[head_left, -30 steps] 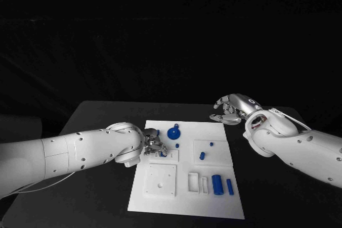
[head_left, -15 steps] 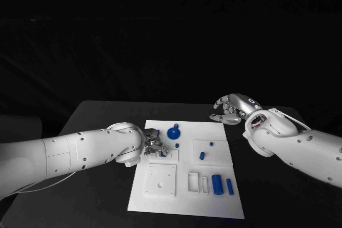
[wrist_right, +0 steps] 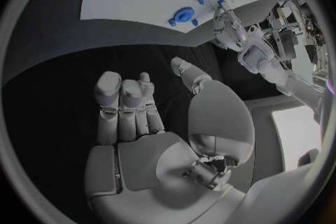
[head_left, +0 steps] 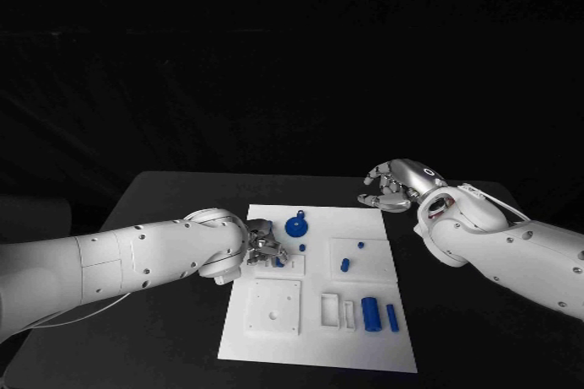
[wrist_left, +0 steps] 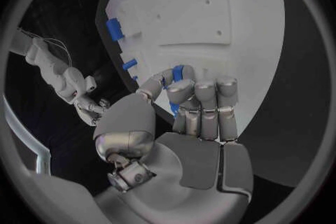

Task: Assemble the parts on the task board

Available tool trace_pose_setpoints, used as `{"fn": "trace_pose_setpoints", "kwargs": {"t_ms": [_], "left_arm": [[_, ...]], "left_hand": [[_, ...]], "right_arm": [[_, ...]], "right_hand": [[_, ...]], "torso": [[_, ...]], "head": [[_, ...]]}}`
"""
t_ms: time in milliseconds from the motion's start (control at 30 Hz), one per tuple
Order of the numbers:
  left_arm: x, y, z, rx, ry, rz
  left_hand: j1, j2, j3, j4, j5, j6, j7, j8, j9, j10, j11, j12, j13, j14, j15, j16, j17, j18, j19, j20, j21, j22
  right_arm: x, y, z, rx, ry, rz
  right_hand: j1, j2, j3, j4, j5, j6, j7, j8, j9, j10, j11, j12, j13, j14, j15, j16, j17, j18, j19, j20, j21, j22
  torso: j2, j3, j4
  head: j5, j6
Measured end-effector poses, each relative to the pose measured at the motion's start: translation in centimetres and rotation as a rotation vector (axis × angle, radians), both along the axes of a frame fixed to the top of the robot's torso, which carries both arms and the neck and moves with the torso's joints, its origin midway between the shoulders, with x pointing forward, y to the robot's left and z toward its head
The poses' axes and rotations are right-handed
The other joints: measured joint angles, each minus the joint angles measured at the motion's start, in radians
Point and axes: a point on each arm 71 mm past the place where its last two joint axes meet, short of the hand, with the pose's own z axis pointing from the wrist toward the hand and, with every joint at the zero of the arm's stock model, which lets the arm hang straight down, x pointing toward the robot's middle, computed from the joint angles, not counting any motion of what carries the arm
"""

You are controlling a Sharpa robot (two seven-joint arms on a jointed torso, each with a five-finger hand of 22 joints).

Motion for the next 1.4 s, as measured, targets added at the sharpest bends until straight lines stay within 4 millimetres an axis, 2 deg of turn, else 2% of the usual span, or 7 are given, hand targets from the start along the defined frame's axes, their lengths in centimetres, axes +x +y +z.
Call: {"fn": "trace_pose_setpoints", "kwargs": {"t_ms": [467,633,733,967,1133,1233,1400], "left_arm": [[-0.02,-0.2,-0.07,0.009,0.008,-0.01],[-0.07,-0.25,-0.17,0.011,0.012,-0.012],[-0.09,-0.24,-0.24,0.012,0.013,-0.012],[-0.09,-0.28,-0.26,0.012,0.013,-0.012],[-0.06,-0.21,-0.26,0.013,0.013,-0.01],[-0.02,-0.11,-0.27,0.014,0.012,-0.007],[-0.02,-0.02,-0.24,0.013,0.012,-0.006]], "left_hand": [[-0.012,-0.004,0.004,0.007,-0.013,0.0,0.0,0.001,0.008,0.0,0.0,0.004,0.0,0.0,0.0,0.0,0.0,0.0,-0.004,0.003,0.002,0.0],[-0.019,-0.009,0.009,0.023,-0.122,0.022,-0.006,0.01,0.009,0.0,0.0,0.008,-0.006,0.003,-0.003,0.004,-0.001,0.0,-0.004,0.003,0.002,0.0],[-0.022,-0.032,0.009,0.044,-0.187,0.09,-0.05,0.005,0.008,0.001,-0.001,0.008,-0.011,0.019,-0.018,0.004,-0.004,0.0,-0.004,0.003,0.002,0.0],[-0.035,-0.091,0.009,0.099,-0.294,0.099,-0.058,0.001,0.006,0.0,0.0,0.012,-0.021,0.025,-0.036,0.004,-0.009,0.0,-0.008,0.006,0.002,0.0],[-0.042,-0.108,0.008,0.116,-0.325,0.114,-0.074,0.001,0.006,0.0,0.0,0.012,-0.024,0.027,-0.037,0.004,-0.01,0.0,-0.011,0.003,0.002,0.0],[-0.048,-0.114,0.009,0.129,-0.344,0.164,-0.117,0.001,0.006,-0.067,-0.048,0.012,-0.026,0.027,-0.045,0.004,-0.01,0.0,-0.011,0.003,0.002,0.0],[-0.047,-0.122,0.008,0.135,-0.362,0.163,-0.119,-0.003,0.006,-0.069,-0.053,0.016,-0.028,0.025,-0.046,0.004,-0.011,0.0,-0.011,0.003,0.006,0.0]], "right_arm": [[0.0,0.03,-0.01,-0.001,0.001,0.001],[0.0,0.05,-0.01,-0.001,0.001,0.001],[0.0,0.04,-0.01,-0.001,0.001,0.001],[0.0,0.0,-0.01,-0.001,0.001,0.0],[0.01,-0.02,-0.02,-0.001,0.002,0.0],[0.01,-0.06,-0.02,-0.001,0.002,-0.001],[0.02,-0.1,-0.02,-0.002,0.002,-0.002]], "right_hand": [[0.008,0.0,-0.003,0.003,0.012,0.002,0.003,0.0,0.0,0.0,0.0,0.0,-0.002,0.0,0.0,0.0,0.001,0.0,0.0,0.0,0.0,0.0],[0.008,0.0,-0.003,0.003,0.012,0.002,0.003,0.0,0.0,0.0,0.0,0.0,-0.002,0.0,0.0,0.0,0.001,0.0,0.0,0.0,0.0,0.0],[0.008,0.0,-0.005,0.005,0.012,0.002,0.003,0.0,0.0,0.0,0.0,0.0,-0.002,0.0,0.0,0.0,0.001,0.0,0.004,0.0,0.0,0.0],[0.008,0.0,-0.005,0.005,0.012,0.002,0.003,0.0,0.0,0.0,0.0,0.0,-0.002,0.0,0.0,0.0,0.001,0.0,0.004,0.0,0.0,0.0],[0.008,0.0,-0.005,0.005,0.012,0.002,0.003,0.0,0.0,0.0,0.0,0.0,-0.002,0.0,0.0,0.0,0.001,0.0,0.004,0.0,0.0,0.0],[0.008,0.0,-0.005,0.005,0.012,0.001,0.003,0.0,0.0,0.0,0.0,0.0,-0.003,0.0,0.0,0.0,0.001,0.0,0.004,0.0,0.0,0.0],[0.008,0.0,-0.005,0.005,0.012,0.001,0.003,0.0,0.0,0.0,0.0,0.0,-0.003,0.0,0.0,0.0,0.002,0.0,0.004,0.0,-0.004,0.0]], "torso": [[0.0,0.0001,0.0],[0.0,0.0,0.0005],[-0.001,0.0001,0.0005],[-0.001,-0.0003,0.0006],[-0.001,-0.0005,0.0008],[-0.001,-0.0006,0.0008],[-0.001,-0.0011,0.0008]], "head": [[-0.001,-0.001],[-0.002,-0.001],[-0.002,-0.001],[-0.003,0.0],[-0.004,0.001],[-0.004,0.001],[-0.005,0.002]]}}
